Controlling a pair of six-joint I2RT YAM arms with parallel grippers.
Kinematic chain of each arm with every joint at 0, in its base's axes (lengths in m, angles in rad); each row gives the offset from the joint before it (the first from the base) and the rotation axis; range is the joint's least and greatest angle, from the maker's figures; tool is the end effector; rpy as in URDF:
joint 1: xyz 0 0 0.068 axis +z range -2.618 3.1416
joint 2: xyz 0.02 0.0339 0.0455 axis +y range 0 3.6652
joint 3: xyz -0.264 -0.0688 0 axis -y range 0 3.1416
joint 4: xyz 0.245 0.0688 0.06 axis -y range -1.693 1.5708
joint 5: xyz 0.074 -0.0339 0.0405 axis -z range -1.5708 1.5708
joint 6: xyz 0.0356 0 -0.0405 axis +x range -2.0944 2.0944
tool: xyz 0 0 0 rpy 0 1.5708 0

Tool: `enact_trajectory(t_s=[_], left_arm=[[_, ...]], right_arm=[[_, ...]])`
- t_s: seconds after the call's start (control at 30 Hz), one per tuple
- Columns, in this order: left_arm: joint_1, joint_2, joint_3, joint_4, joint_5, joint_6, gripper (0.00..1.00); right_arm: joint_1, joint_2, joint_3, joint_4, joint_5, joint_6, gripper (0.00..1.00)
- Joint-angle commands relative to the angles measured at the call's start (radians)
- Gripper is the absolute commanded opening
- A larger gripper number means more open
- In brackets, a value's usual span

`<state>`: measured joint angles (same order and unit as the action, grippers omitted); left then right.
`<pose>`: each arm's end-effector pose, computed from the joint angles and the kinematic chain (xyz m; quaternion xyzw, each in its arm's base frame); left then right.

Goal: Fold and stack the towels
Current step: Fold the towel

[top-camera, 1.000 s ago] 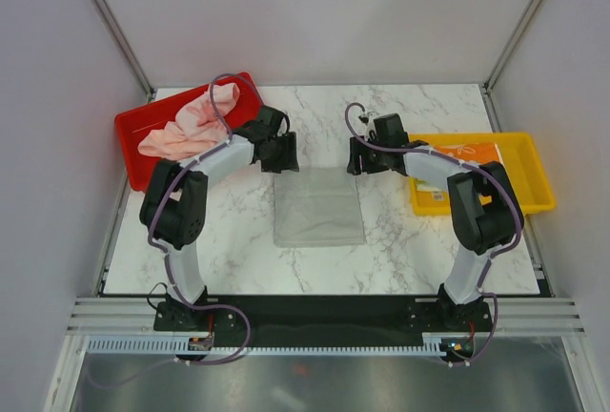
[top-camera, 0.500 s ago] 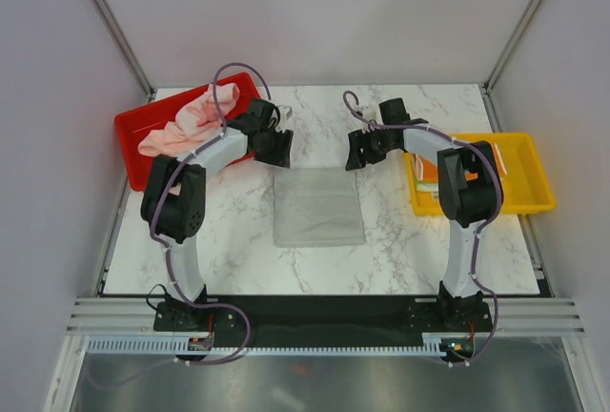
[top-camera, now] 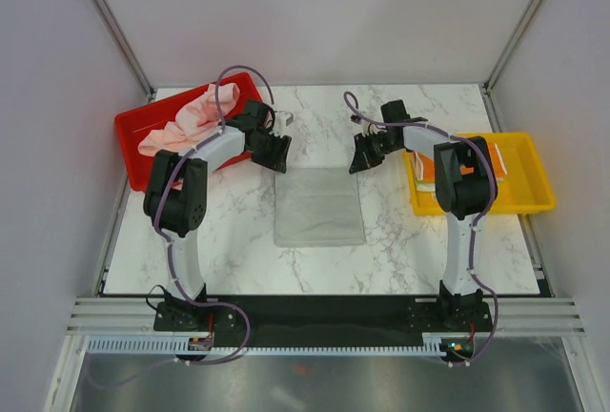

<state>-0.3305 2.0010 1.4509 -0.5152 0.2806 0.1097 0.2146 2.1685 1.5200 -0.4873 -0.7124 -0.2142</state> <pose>0.3966 -0.1465 0.1818 0.2434 0.9280 -0.1619 0.2312 0.4275 0.1170 0.1400 -0.2682 0.8782 0.3405 0.2022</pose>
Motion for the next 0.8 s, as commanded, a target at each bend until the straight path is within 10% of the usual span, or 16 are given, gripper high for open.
enact_trajectory(t_s=[0.0, 0.37, 0.6, 0.77], left_arm=[[0.004, 0.036, 0.068, -0.051, 0.015, 0.094, 0.57], [0.002, 0.113, 0.126, -0.066, 0.048, 0.11, 0.52], [0.002, 0.064, 0.161, -0.068, 0.068, 0.09, 0.02], [0.002, 0.007, 0.154, -0.068, 0.057, 0.071, 0.02]], right_arm=[[-0.017, 0.002, 0.026, -0.002, -0.058, -0.045, 0.03], [-0.017, 0.005, 0.023, 0.0, -0.079, -0.054, 0.0], [-0.017, -0.03, 0.008, 0.007, -0.045, -0.062, 0.0], [-0.015, -0.148, -0.067, 0.059, 0.022, -0.044, 0.0]])
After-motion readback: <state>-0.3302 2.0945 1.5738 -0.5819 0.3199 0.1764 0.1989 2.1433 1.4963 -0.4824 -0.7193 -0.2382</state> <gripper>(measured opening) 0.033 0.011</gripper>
